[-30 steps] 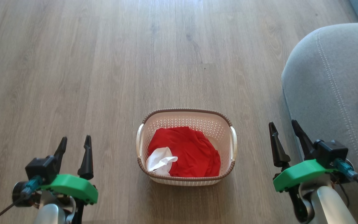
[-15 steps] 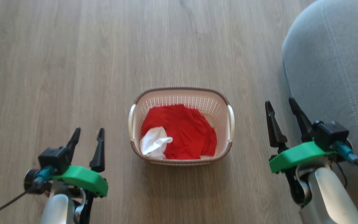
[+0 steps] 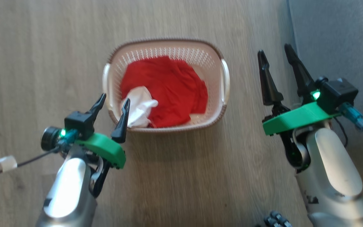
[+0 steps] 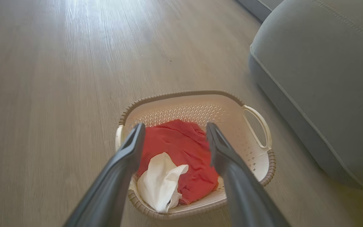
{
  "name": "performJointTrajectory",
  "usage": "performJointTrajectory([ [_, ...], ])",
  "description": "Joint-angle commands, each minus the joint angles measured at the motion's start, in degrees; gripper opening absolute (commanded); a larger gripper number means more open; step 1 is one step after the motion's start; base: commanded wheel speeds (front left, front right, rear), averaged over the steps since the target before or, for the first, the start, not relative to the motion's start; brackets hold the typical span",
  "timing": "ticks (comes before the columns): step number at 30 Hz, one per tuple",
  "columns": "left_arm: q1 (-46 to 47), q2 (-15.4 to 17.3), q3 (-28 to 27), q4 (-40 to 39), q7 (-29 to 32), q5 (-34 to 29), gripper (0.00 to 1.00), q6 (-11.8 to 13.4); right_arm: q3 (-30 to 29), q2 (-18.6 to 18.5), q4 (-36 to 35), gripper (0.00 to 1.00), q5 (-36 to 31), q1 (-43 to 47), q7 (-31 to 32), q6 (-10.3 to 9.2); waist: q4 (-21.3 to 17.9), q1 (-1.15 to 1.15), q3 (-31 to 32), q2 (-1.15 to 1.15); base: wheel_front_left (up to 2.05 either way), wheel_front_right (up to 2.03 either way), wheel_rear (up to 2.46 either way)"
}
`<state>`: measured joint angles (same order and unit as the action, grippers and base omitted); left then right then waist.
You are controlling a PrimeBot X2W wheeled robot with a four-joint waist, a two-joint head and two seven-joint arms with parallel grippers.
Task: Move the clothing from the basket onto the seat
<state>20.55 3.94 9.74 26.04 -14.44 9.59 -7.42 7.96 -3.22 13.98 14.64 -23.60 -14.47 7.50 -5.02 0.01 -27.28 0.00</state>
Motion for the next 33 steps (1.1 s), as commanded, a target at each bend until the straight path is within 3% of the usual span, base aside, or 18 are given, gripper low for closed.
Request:
performJointTrajectory([
  [1, 2.17, 1.94, -0.03, 0.28, -0.56, 0.19, 1.00, -0.06, 1.77, 0.34, -2.31, 1.00, 0.77, -1.21, -0.52, -0.01, -3.41, -0.01, -5.81, 0.00, 0.00, 0.00, 0.00],
  [16, 18.76, 7.00, 9.30, 13.53, -0.56, -3.13, 1.00, -0.06, 4.64, 0.34, -4.72, 1.00, 5.89, -4.19, -0.52, -0.01, -11.29, -0.01, -16.95, 0.00, 0.00, 0.00, 0.00],
  [24, 29.44, 8.51, 13.52, 25.65, -0.21, -8.47, 1.00, 0.53, 6.95, 0.34, -5.63, 1.00, 8.78, -4.42, -0.52, -0.01, -15.30, -0.01, -20.39, 0.00, 0.00, 0.00, 0.00],
  [33, 39.22, 11.90, 19.75, 35.44, 5.00, -16.10, 1.00, 2.61, 9.53, 0.35, -6.69, 1.00, 12.83, -4.13, -0.52, -0.01, -19.75, -0.01, -24.17, 0.00, 0.00, 0.00, 0.00],
])
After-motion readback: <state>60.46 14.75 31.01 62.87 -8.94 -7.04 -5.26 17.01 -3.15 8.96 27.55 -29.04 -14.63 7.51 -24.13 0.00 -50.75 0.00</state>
